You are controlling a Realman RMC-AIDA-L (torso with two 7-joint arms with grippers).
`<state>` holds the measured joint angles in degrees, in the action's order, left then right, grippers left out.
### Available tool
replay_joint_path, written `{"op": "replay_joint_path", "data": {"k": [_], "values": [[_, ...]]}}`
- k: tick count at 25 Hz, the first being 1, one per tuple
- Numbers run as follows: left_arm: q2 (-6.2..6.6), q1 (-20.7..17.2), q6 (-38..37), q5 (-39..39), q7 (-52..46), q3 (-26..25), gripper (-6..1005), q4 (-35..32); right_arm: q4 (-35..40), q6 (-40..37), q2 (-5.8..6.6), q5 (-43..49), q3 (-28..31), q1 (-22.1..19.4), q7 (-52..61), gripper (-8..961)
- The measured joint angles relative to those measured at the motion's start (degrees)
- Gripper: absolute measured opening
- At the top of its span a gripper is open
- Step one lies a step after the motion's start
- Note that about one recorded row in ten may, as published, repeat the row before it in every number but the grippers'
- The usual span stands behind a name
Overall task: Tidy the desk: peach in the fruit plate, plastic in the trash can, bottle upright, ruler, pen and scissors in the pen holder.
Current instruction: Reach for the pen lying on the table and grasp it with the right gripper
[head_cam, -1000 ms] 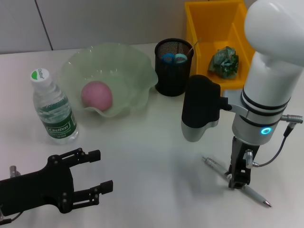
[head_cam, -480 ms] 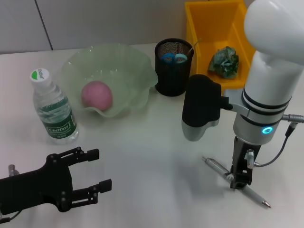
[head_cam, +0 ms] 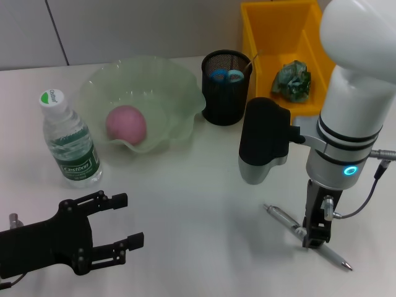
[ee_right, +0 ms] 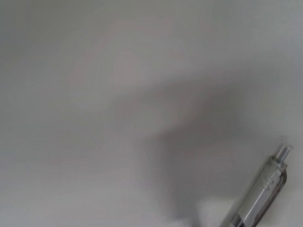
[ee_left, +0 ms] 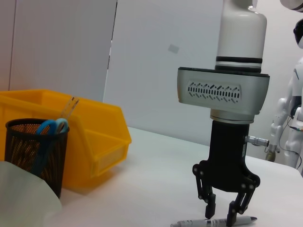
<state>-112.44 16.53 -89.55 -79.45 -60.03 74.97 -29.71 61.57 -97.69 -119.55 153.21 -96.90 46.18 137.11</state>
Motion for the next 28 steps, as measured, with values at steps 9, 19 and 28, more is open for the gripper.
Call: {"op": "replay_joint_path", "data": {"k": [9,19,28], "values": [[0.11,-0.01,0.0,0.0,0.0,0.0,794,-0.09,-0.33,0.27,-0.06,0.0,-0.38,-0.07,0.08,326],[0.12,-0.01,-0.01,0.0,0.0,0.0,794,0.0,-0.39,0.43,-0.07,-0.02,-1.32,-0.13,0.18,321],[0.14,-0.1,-0.01,0.0,0.0,-0.19,794,0.0,-0.31,0.83,-0.07,-0.02,-1.94,0.06,0.62,231]]}}
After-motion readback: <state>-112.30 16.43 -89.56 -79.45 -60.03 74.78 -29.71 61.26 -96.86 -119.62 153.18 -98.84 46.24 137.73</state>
